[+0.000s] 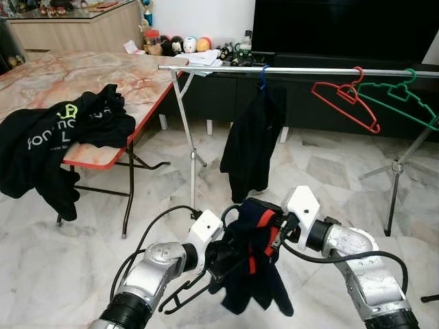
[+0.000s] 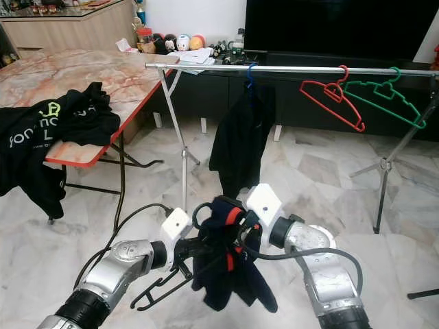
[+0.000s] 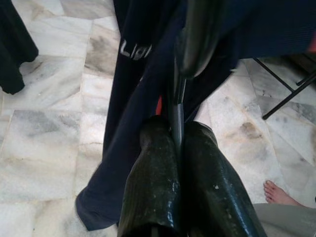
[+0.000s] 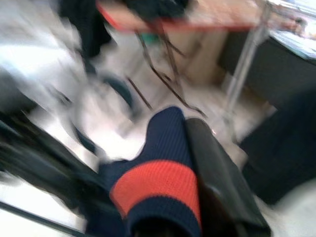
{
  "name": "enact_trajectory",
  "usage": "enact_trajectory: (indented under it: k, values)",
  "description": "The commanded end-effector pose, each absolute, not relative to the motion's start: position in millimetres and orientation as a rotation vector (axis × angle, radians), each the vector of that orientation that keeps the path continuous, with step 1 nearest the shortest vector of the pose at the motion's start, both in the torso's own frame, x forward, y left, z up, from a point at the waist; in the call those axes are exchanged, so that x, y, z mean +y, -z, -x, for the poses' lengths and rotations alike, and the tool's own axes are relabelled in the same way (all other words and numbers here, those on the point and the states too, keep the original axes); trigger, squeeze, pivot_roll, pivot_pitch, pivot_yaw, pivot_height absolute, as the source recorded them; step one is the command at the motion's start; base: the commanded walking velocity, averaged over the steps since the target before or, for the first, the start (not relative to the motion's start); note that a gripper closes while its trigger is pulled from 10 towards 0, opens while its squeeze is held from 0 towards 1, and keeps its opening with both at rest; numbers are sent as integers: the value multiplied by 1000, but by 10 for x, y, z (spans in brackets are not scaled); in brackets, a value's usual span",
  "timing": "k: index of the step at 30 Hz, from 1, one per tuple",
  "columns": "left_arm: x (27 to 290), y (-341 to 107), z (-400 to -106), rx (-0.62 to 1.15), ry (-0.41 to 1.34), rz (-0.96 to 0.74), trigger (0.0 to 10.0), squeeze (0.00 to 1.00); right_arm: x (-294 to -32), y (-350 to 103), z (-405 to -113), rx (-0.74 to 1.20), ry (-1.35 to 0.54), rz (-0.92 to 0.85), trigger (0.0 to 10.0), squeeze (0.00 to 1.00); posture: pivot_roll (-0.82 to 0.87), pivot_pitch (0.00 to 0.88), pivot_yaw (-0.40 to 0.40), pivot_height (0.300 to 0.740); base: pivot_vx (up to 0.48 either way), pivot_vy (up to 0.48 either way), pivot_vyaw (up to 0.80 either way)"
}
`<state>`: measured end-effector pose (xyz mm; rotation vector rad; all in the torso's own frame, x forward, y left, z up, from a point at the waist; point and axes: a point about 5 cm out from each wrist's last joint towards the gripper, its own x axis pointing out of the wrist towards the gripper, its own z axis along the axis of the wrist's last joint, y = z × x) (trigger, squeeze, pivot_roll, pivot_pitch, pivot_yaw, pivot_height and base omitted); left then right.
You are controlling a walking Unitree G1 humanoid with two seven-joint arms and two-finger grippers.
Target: Hang hanger
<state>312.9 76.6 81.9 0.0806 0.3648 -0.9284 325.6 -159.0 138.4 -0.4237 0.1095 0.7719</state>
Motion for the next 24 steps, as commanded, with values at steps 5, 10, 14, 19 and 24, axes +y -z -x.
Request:
enact_trajectory:
  k: [5, 10, 14, 19, 24]
  values:
    - [773, -851, -3130, 356, 928, -81, 10000, 0, -1817, -1270, -3399, 200, -549, 570, 10000, 0, 17, 66, 38, 740, 0, 0, 0]
    - [781, -850, -3129, 357, 929, -80, 10000, 0, -1721, -1364, -3404, 112, -592, 545, 10000, 0, 18, 69, 39, 740, 0, 0, 0]
    - [784, -841, -3121, 360, 933, -81, 10000, 0, -1497, -1572, -3301, -34, -779, 428, 10000, 0, 15, 69, 41, 740, 0, 0, 0]
    - [765, -853, -3128, 353, 935, -77, 10000, 0, -1378, -1680, -3163, -62, -946, 341, 10000, 0, 11, 71, 42, 740, 0, 0, 0]
    - [748, -959, -3153, 288, 947, -49, 10000, 0, -1575, -1449, -3263, 110, -872, 535, 10000, 0, 11, 69, 43, 740, 0, 0, 0]
